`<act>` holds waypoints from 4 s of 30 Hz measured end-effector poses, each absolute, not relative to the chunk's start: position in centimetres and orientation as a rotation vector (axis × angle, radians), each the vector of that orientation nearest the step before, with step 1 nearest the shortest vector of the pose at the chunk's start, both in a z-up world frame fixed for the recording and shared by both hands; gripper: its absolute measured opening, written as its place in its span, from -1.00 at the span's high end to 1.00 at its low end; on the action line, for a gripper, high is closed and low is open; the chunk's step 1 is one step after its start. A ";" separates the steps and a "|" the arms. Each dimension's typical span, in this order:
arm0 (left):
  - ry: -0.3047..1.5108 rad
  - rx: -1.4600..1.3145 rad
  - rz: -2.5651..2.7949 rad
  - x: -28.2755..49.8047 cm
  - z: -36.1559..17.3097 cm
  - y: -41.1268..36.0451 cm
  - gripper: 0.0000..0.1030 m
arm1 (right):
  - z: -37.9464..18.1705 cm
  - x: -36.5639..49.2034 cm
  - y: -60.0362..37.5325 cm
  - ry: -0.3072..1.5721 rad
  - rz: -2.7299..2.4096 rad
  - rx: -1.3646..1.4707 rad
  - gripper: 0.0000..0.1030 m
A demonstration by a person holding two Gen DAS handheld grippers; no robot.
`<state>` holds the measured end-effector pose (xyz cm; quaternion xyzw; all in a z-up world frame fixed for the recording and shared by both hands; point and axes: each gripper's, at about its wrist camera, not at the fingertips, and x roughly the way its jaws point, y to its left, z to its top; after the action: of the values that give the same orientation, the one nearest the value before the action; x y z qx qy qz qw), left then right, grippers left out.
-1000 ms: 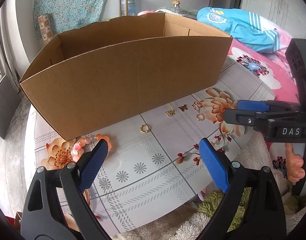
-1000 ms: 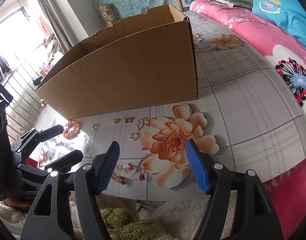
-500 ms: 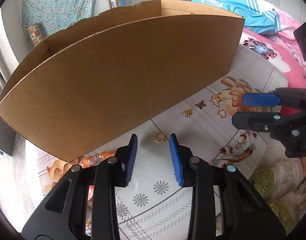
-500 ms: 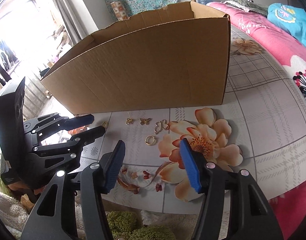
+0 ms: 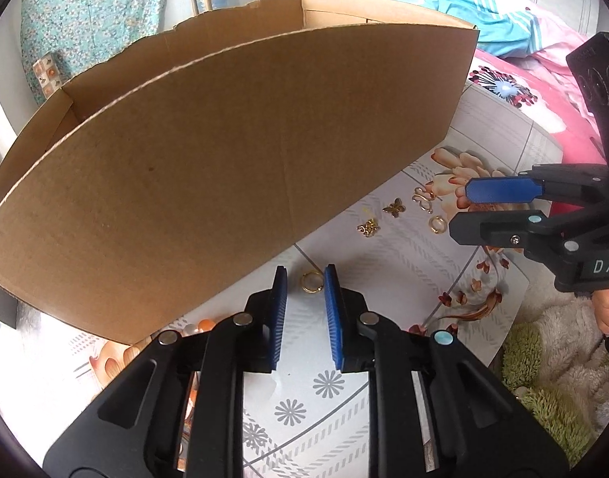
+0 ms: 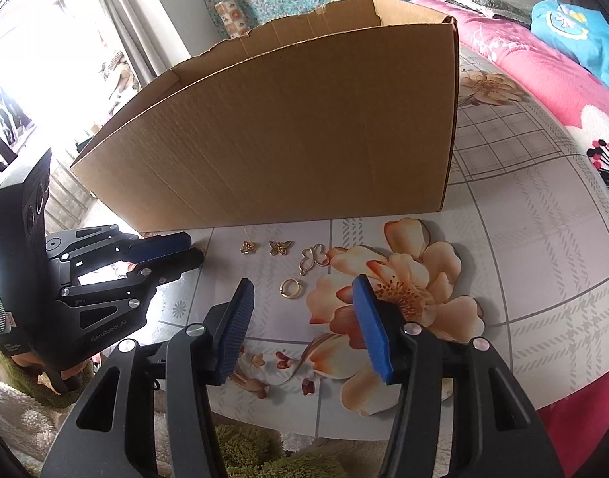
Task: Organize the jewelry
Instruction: 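Close the left tool on the small gold ring, then carry the gold ring in the left tool over the box, then open the left tool to drop the ring into the box, then withdraw both open tools from the box back over the table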
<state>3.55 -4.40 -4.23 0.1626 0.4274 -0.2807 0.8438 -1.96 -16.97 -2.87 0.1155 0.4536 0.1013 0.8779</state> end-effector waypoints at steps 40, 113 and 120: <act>0.903 0.255 -0.592 1.8 -4.4 -3.7 0.83 | -3.0 -1.1 -13.8 0.930 0.231 -0.069 0.79; 0.822 0.074 -0.465 12.9 5.6 -4.3 0.23 | 6.1 8.8 -15.9 0.775 0.183 0.154 0.47; 0.771 0.092 -0.453 11.1 6.9 -3.9 -0.02 | 7.5 7.5 -15.6 0.733 0.193 0.157 0.38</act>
<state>11.10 -3.85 6.86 0.0447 0.3727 -0.2191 0.9006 7.50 -15.61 7.46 0.0767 0.3574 0.0941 0.9260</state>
